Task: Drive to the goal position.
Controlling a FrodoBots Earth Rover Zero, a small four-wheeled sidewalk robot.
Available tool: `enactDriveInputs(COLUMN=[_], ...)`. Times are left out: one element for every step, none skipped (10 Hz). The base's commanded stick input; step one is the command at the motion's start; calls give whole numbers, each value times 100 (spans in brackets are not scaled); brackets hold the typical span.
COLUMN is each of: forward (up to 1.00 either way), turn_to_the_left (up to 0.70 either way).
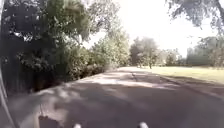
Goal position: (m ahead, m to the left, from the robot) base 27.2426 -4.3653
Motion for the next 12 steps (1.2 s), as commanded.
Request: enactDriveInputs(forward=[70, 70, 70, 70, 70, 70, 70, 70, 70, 70, 70, 70], turn_to_the_left=[0, 0, 0, 0, 0, 0, 0, 0, 0, 0, 0, 0])
